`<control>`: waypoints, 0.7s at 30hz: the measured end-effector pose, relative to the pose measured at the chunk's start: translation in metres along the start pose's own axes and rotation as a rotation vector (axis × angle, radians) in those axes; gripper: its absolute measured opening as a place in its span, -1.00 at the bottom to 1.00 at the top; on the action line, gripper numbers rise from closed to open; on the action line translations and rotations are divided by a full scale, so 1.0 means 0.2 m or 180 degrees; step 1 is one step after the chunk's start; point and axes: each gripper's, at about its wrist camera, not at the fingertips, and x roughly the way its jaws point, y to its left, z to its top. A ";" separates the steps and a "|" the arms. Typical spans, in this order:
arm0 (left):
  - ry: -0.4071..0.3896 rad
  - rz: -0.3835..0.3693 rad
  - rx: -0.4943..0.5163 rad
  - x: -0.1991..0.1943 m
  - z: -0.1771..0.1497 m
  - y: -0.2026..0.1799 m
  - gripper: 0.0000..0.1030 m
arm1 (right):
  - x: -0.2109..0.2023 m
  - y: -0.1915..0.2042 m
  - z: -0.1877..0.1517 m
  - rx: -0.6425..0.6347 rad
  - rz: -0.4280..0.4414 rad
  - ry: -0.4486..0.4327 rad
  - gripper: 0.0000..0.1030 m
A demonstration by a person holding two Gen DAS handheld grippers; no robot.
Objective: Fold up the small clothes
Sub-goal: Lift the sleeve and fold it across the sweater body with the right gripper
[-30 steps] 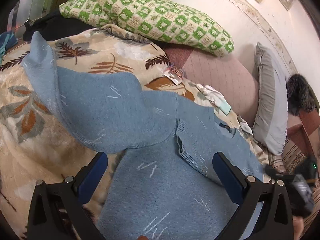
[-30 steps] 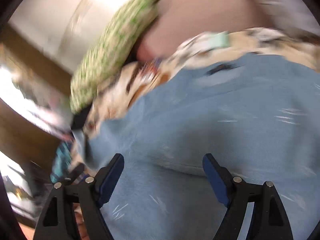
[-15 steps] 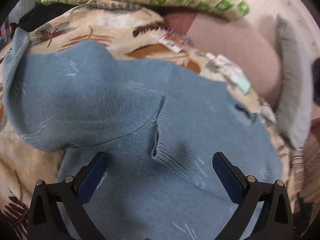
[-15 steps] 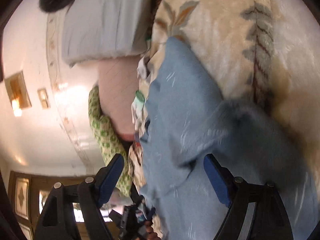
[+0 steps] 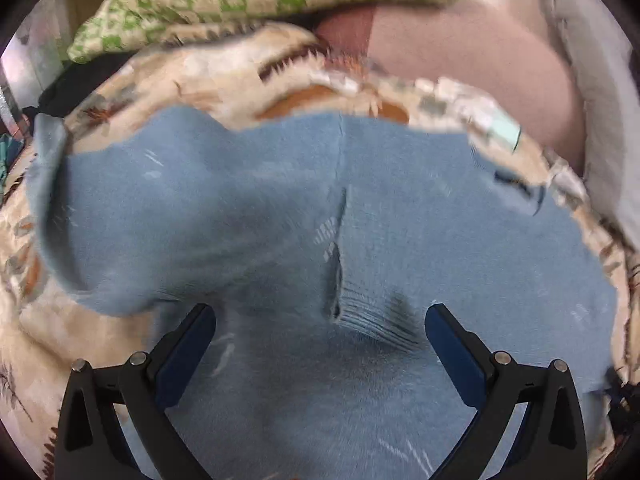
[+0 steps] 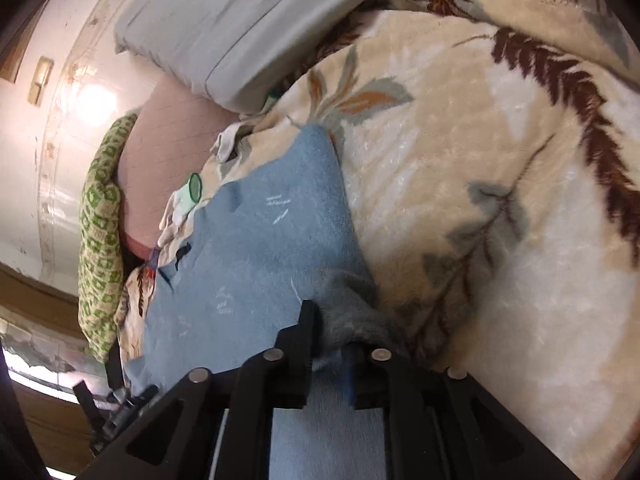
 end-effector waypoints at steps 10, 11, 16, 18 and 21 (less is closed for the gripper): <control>-0.0066 -0.0177 0.0313 0.05 0.06 -0.17 1.00 | -0.27 0.21 0.19 -0.0517 0.0137 -0.0266 0.45; 0.0022 -0.0160 0.0331 0.10 0.05 -0.18 1.00 | -0.19 0.23 0.26 -0.0621 -0.0073 -0.0254 0.45; 0.0081 0.0030 0.0593 0.20 -0.02 -0.23 1.00 | 0.24 0.16 0.45 -0.0954 -0.0568 0.0326 -0.13; 0.0069 0.0008 0.0613 0.20 -0.02 -0.22 1.00 | 0.28 0.18 0.44 -0.1221 -0.0708 0.0364 -0.52; 0.0024 -0.0013 0.0655 0.20 -0.02 -0.21 1.00 | 0.19 0.37 0.40 -0.2031 -0.1114 -0.0064 -0.84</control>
